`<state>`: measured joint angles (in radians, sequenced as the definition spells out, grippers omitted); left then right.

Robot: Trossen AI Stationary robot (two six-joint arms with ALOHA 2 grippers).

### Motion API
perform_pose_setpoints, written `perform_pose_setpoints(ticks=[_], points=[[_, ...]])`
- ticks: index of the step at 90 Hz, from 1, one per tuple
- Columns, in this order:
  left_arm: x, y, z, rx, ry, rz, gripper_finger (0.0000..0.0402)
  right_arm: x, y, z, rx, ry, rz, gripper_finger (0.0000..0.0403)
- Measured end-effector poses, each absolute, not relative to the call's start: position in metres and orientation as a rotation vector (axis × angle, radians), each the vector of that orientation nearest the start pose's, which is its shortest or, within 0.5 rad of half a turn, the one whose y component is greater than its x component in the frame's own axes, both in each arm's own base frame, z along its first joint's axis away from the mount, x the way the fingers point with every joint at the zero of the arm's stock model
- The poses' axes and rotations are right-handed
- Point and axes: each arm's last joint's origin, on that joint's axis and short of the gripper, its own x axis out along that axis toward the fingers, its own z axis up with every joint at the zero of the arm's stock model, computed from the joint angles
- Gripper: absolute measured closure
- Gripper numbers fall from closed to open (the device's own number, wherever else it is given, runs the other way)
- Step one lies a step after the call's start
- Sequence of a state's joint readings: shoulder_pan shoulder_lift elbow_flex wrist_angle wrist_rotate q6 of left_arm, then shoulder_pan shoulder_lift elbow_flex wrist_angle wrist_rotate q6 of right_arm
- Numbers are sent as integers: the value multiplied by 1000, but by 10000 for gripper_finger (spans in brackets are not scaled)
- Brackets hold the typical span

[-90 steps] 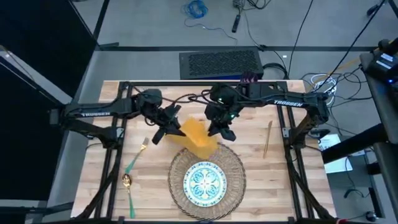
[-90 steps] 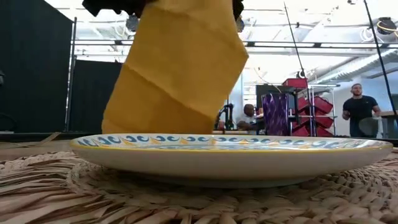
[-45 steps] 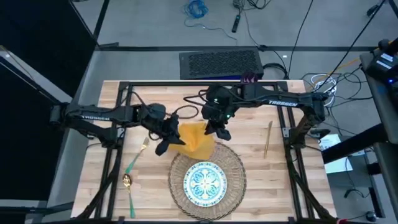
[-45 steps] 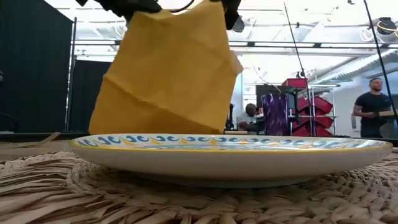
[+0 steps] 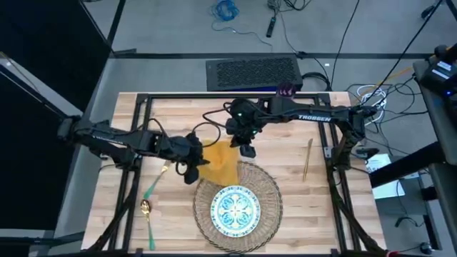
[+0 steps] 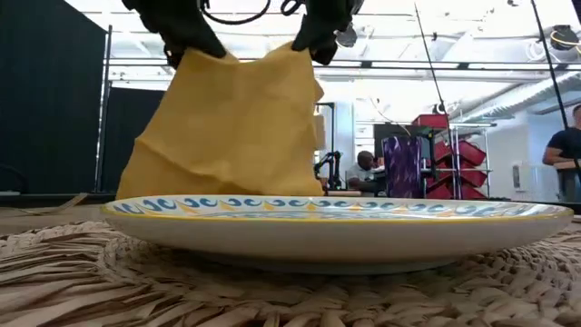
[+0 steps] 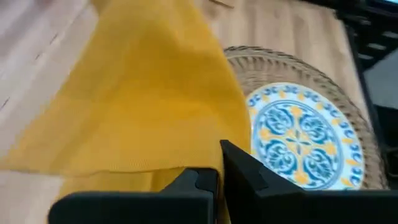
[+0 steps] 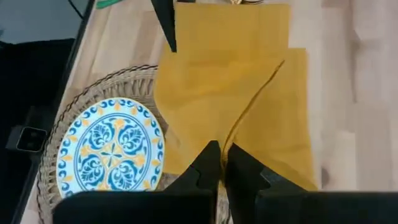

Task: Set table place
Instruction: Fold the yellow napkin

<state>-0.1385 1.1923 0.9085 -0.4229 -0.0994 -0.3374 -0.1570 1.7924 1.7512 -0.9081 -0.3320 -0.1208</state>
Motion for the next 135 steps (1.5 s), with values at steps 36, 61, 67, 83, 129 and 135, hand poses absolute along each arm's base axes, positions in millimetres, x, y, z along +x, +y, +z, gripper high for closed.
perform_pose_setpoints(ticks=[36, 61, 67, 83, 129, 135], points=[[243, -30, 272, -257, 726, 161, 401, 386, -52, 323, 118, 923, 195, 396], [240, -29, 269, -261, 764, 202, 401, 384, -54, 319, 95, 975, 136, 298], [239, -28, 266, -256, 773, 231, 401, 380, -59, 317, 76, 1015, 91, 272], [235, -27, 252, -252, 815, 254, 401, 370, -80, 314, 116, 1079, 29, 226], [214, -22, 237, -216, 893, 359, 401, 377, -78, 254, 322, 995, 145, 219], [213, -22, 230, -222, 892, 353, 401, 380, -72, 242, 334, 963, 149, 220]])
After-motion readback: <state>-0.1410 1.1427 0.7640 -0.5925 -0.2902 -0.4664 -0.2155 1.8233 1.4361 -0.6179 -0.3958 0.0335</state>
